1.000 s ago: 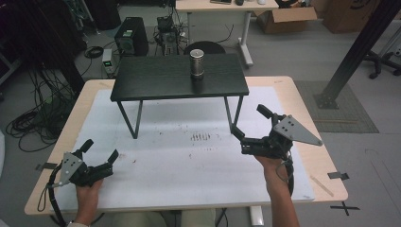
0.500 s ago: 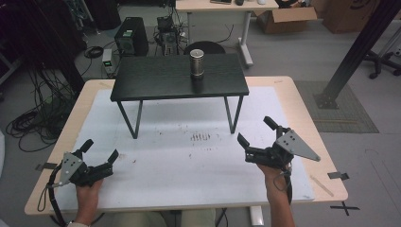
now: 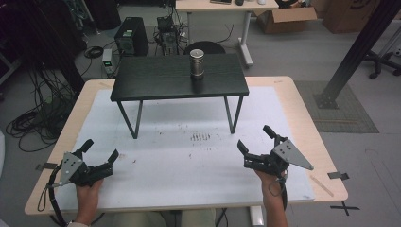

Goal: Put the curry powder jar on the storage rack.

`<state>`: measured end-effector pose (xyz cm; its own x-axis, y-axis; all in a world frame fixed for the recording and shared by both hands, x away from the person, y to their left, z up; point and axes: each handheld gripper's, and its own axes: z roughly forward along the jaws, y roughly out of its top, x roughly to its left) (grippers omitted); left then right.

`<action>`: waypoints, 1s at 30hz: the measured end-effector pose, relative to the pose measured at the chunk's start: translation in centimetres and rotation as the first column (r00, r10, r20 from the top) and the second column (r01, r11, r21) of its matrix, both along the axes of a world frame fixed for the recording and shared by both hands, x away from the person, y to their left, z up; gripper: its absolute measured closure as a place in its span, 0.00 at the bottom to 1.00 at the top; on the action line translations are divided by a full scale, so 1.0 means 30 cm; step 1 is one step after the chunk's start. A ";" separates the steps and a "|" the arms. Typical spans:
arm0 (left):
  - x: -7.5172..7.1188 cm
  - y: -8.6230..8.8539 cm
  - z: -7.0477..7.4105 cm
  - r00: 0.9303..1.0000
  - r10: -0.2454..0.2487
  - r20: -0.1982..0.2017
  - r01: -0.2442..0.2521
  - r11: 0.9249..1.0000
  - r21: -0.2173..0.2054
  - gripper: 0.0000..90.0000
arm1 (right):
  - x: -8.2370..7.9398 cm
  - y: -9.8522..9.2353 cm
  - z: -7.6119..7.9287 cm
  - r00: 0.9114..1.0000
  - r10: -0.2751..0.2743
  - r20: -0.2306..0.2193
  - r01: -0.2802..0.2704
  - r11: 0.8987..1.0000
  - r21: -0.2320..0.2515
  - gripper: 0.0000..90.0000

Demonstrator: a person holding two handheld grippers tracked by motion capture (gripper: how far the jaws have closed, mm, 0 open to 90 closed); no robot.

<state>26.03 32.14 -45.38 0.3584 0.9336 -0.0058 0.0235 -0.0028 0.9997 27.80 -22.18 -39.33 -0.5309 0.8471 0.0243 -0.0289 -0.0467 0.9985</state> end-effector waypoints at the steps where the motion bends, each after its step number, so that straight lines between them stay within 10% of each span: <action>1: 0.000 0.000 0.000 1.000 0.000 0.000 0.000 1.000 0.001 0.01 | 0.000 0.000 -0.007 1.000 -0.003 0.004 0.003 1.000 0.000 0.00; 30: 0.000 0.000 0.000 1.000 0.000 0.001 0.000 1.000 0.001 0.01 | -0.006 -0.003 -0.167 0.998 -0.060 0.007 0.060 0.998 0.020 0.00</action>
